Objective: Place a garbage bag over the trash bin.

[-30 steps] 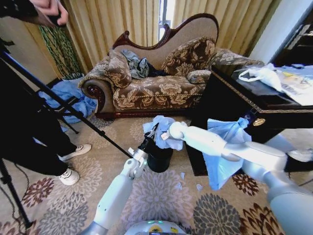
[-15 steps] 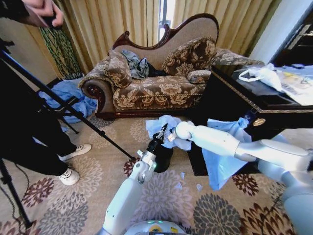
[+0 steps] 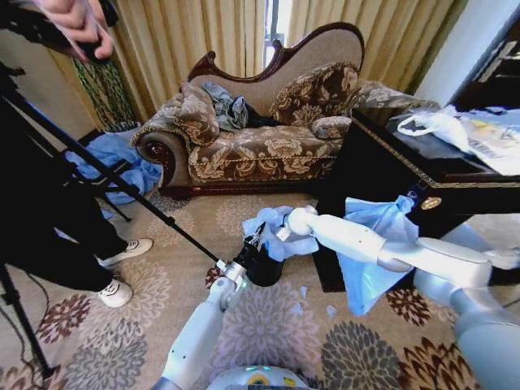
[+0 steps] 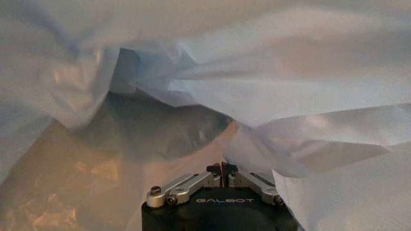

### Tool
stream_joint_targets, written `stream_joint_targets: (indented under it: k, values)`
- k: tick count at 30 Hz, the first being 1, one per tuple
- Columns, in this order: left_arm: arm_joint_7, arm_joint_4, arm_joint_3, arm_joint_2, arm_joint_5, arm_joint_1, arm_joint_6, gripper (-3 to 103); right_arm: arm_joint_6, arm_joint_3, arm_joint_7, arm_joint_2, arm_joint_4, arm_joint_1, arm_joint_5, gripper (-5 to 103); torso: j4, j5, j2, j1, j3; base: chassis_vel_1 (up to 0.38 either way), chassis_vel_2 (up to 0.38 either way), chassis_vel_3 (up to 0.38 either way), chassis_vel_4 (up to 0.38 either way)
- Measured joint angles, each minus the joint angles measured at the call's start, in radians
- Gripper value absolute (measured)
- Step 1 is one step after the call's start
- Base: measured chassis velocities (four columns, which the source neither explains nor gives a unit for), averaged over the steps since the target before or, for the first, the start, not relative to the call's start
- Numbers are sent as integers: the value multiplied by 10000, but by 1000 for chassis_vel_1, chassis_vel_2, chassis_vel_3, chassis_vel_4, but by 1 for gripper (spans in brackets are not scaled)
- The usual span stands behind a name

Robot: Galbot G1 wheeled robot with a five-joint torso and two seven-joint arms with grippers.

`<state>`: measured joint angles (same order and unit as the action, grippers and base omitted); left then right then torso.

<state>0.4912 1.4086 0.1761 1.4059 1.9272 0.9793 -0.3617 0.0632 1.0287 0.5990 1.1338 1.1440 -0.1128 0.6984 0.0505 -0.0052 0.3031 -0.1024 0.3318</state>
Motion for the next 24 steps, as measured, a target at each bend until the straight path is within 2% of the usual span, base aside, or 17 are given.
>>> stream_joint_targets:
  k: [10, 19, 24]
  values:
    - [-93, 738, 285, -753, 159, 382, 124, 0, -160, -455, -89, 830, -877, 630, 236, 0, -1, -1, 0, 0, 0, 0, 0, 0, 0]
    - [-188, 1004, 518, -1104, 344, 434, 153, 0, -387, -876, -241, 1878, -2171, 1119, 696, 0, -2, 2, 0, 0, 0, 0, 0, 0, 0]
    - [-255, 1187, 578, -1208, 453, 436, 158, 0, -593, -854, -289, 2203, -2806, 1247, 879, 0, -1, 1, 0, 0, 0, 0, 0, 0, 0]
